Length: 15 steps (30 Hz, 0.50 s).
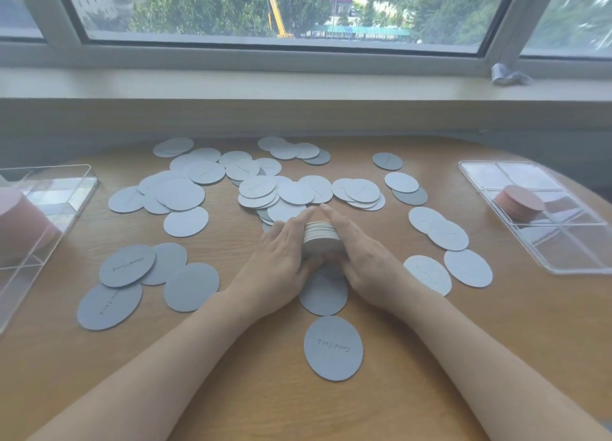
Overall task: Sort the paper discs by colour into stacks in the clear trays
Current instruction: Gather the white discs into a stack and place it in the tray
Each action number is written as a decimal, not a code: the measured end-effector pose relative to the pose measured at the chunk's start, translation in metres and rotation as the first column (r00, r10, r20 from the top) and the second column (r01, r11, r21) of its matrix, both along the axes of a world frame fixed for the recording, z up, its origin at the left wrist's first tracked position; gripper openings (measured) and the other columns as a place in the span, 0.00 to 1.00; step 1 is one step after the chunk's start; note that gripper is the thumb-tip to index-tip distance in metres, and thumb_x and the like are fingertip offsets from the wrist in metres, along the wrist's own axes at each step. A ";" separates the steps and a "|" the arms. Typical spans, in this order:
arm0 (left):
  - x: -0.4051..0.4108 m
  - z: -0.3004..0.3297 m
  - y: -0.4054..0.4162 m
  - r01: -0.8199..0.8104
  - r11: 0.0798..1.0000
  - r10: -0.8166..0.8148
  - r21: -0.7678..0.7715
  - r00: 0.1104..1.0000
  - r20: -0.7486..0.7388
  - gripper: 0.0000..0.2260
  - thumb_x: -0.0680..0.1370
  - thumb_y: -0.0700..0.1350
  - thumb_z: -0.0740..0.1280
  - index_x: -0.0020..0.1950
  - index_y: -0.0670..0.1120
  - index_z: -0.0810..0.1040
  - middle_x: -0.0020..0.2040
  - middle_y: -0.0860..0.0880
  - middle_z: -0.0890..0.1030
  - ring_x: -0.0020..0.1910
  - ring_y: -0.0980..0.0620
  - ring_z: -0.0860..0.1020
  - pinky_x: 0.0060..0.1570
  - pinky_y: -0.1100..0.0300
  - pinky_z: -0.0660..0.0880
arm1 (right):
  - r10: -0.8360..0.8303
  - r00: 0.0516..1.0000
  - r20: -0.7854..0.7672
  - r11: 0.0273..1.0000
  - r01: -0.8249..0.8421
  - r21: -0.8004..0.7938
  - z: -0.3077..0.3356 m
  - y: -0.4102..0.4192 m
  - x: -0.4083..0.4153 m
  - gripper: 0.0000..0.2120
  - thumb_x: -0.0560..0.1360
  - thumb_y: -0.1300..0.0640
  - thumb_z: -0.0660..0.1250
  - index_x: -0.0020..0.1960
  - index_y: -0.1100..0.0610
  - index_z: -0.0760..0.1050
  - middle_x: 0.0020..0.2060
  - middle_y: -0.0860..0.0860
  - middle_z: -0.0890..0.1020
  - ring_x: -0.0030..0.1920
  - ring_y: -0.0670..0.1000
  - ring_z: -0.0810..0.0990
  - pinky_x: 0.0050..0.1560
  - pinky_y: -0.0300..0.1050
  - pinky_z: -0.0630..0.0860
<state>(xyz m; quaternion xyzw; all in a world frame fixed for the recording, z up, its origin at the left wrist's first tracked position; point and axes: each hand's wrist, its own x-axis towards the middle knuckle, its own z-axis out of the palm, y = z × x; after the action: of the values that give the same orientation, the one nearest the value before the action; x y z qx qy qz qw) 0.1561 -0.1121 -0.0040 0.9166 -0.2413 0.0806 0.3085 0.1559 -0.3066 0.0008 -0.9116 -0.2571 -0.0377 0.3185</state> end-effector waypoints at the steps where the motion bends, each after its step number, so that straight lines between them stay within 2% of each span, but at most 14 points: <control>1: 0.001 0.000 0.000 0.011 1.000 -0.011 -0.009 1.000 -0.002 0.30 0.82 0.51 0.64 0.80 0.49 0.55 0.75 0.54 0.65 0.66 0.57 0.62 0.69 0.61 0.57 | -0.005 1.000 -0.002 1.000 0.005 -0.008 0.000 0.000 0.000 0.38 0.75 0.67 0.58 0.80 0.49 0.48 0.77 0.49 0.62 0.74 0.52 0.65 0.70 0.52 0.68; 3: 0.003 0.000 0.002 0.028 0.999 -0.029 -0.032 0.999 -0.028 0.28 0.82 0.49 0.64 0.80 0.49 0.56 0.75 0.55 0.65 0.68 0.58 0.62 0.69 0.63 0.56 | -0.005 1.000 -0.001 1.000 0.005 -0.015 -0.001 0.002 0.000 0.37 0.77 0.65 0.60 0.81 0.50 0.47 0.77 0.50 0.61 0.74 0.53 0.64 0.70 0.53 0.67; 6: 0.006 -0.001 0.005 0.061 0.997 -0.064 -0.041 0.996 -0.058 0.28 0.82 0.48 0.63 0.79 0.52 0.55 0.74 0.60 0.64 0.69 0.59 0.62 0.69 0.63 0.57 | 0.011 1.000 0.011 0.999 -0.011 -0.049 0.001 0.006 0.000 0.36 0.79 0.53 0.60 0.81 0.51 0.43 0.77 0.50 0.60 0.77 0.50 0.58 0.76 0.47 0.57; 9: 0.006 -0.001 0.005 0.066 0.996 -0.069 -0.064 0.996 -0.049 0.26 0.82 0.45 0.64 0.77 0.54 0.59 0.64 0.69 0.66 0.60 0.62 0.63 0.64 0.63 0.59 | -0.001 0.999 0.047 0.986 0.009 -0.168 0.007 0.000 -0.002 0.42 0.78 0.43 0.64 0.81 0.52 0.43 0.78 0.47 0.58 0.77 0.46 0.54 0.76 0.41 0.48; 12: 0.007 -0.002 0.006 0.025 0.994 -0.034 -0.110 0.996 -0.080 0.21 0.81 0.46 0.65 0.74 0.51 0.65 0.53 0.64 0.68 0.54 0.61 0.63 0.59 0.60 0.62 | -0.136 0.983 0.125 0.967 0.159 -0.198 0.009 -0.022 -0.011 0.41 0.75 0.34 0.59 0.80 0.53 0.52 0.76 0.49 0.62 0.74 0.49 0.58 0.75 0.44 0.53; 15: 0.008 -0.002 0.007 0.017 0.988 -0.034 -0.153 0.994 -0.108 0.19 0.81 0.47 0.66 0.72 0.49 0.67 0.51 0.61 0.69 0.55 0.59 0.65 0.59 0.58 0.63 | -0.374 0.908 0.188 0.876 0.412 -0.249 0.006 -0.060 -0.031 0.40 0.70 0.28 0.53 0.76 0.51 0.64 0.74 0.51 0.63 0.73 0.53 0.62 0.72 0.55 0.61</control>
<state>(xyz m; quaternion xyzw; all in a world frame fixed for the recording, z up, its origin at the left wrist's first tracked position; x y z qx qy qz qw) 0.1639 -0.1050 -0.0056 0.8904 -0.2287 0.0441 0.3911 0.1252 -0.3667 0.0071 -0.9762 -0.0899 -0.1255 0.1524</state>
